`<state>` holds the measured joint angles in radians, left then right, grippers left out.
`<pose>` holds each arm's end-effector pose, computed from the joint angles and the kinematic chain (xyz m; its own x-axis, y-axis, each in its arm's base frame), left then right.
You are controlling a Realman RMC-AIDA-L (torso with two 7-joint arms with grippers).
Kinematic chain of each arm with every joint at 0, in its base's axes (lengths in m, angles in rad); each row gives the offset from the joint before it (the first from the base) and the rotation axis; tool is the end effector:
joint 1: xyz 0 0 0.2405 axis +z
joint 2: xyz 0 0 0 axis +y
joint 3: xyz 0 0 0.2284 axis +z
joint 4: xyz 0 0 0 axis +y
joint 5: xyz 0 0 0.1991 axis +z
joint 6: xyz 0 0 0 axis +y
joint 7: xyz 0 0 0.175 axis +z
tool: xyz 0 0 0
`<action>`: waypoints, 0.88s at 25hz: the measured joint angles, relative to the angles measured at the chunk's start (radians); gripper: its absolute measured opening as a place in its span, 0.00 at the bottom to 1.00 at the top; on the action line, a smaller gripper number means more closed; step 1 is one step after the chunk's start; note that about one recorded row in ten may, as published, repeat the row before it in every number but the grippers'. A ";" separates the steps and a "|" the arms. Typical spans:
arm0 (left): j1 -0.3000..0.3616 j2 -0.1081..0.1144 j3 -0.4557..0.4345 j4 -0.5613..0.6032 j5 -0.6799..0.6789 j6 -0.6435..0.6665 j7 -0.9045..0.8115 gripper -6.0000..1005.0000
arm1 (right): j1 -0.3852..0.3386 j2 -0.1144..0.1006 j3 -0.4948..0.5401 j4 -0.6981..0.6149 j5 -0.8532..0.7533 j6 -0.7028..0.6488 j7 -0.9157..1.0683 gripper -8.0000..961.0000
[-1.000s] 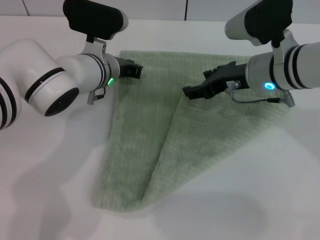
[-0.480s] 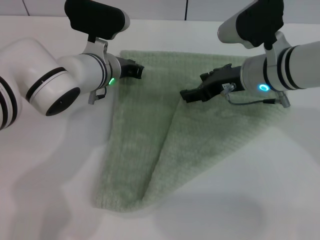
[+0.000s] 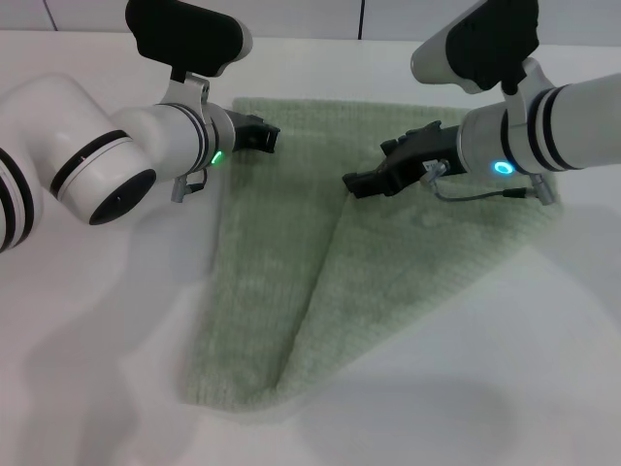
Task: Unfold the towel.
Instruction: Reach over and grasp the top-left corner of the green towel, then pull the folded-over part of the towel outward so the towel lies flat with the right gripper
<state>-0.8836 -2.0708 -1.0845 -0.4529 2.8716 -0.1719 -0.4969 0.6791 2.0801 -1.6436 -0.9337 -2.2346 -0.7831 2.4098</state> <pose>-0.2081 0.4381 -0.0974 0.7405 0.5847 0.3314 0.5994 -0.3515 -0.7192 0.1547 0.3907 -0.0927 0.8586 -0.4970 -0.1256 -0.4944 -0.7382 -0.4590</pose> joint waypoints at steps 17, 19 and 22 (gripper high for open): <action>0.003 0.000 0.000 -0.010 0.000 0.000 0.000 0.00 | 0.086 0.000 -0.007 0.121 0.014 0.023 -0.017 0.79; 0.003 0.000 0.000 -0.010 0.000 -0.001 0.000 0.00 | 0.096 0.001 -0.007 0.138 0.016 0.033 -0.023 0.79; 0.003 0.000 0.000 -0.012 -0.003 -0.002 0.010 0.00 | 0.108 0.002 -0.007 0.154 0.030 0.037 -0.038 0.79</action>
<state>-0.8803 -2.0708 -1.0845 -0.4646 2.8686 -0.1735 -0.4870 0.7868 2.0826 -1.6506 -0.7795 -2.2050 -0.7457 2.3718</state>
